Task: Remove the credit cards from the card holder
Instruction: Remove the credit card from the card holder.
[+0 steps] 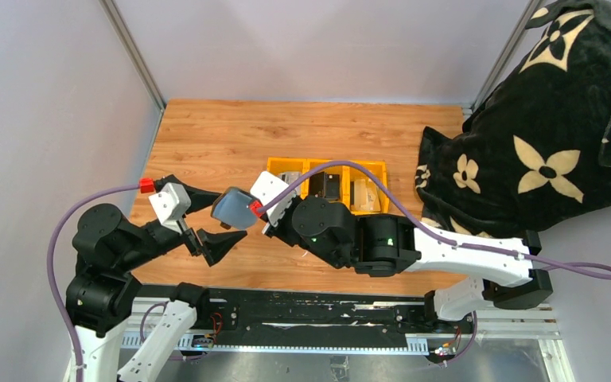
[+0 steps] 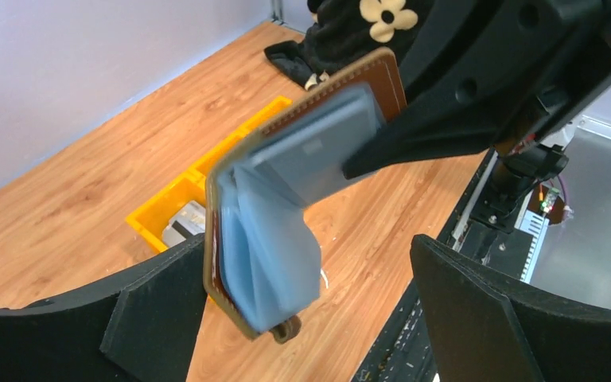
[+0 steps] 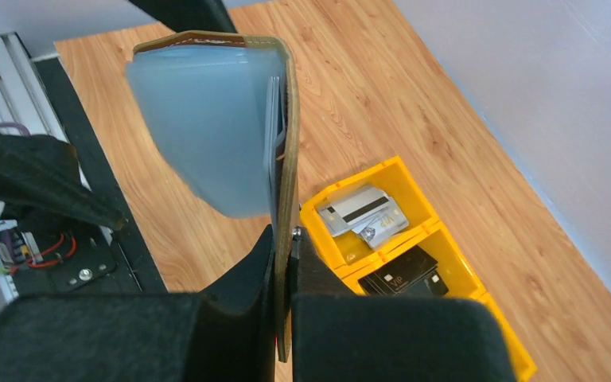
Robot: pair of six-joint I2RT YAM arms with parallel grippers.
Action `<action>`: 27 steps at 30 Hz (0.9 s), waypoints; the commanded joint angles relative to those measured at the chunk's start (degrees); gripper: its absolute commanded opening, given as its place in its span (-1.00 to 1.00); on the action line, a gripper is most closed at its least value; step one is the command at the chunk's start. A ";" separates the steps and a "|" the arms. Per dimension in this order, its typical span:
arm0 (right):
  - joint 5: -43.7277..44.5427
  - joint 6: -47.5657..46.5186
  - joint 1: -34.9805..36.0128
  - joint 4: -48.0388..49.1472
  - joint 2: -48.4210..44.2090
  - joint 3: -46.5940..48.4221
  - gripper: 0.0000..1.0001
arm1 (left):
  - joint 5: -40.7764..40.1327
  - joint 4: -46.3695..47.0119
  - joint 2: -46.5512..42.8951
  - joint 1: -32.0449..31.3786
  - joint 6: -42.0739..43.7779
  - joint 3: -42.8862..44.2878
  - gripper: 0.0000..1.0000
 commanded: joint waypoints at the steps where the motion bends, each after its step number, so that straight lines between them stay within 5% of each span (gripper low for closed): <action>1: 3.60 -5.64 1.76 1.43 -2.11 -0.82 -1.00 | 0.16 2.26 -0.74 0.00 0.52 -1.49 1.00; 7: -9.74 -5.21 1.92 3.96 -5.48 -3.90 -1.00 | -1.88 5.90 0.06 0.03 -0.17 -3.14 0.86; 14: -37.03 3.94 -6.20 7.36 -13.28 -11.09 -1.00 | 14.66 -6.25 3.85 0.02 7.91 3.27 0.26; 21: -71.18 17.16 -19.96 10.63 -12.90 -12.93 -1.00 | 28.16 -10.37 7.41 0.01 4.85 6.01 -0.63; 25: -79.81 19.87 -22.37 10.63 -10.49 -11.87 -1.00 | 29.30 -10.38 7.71 0.01 3.54 6.41 -0.40; 27: -82.61 20.47 -23.00 10.62 -9.74 -11.49 -1.00 | 29.36 -10.28 7.81 0.00 3.37 6.39 -0.44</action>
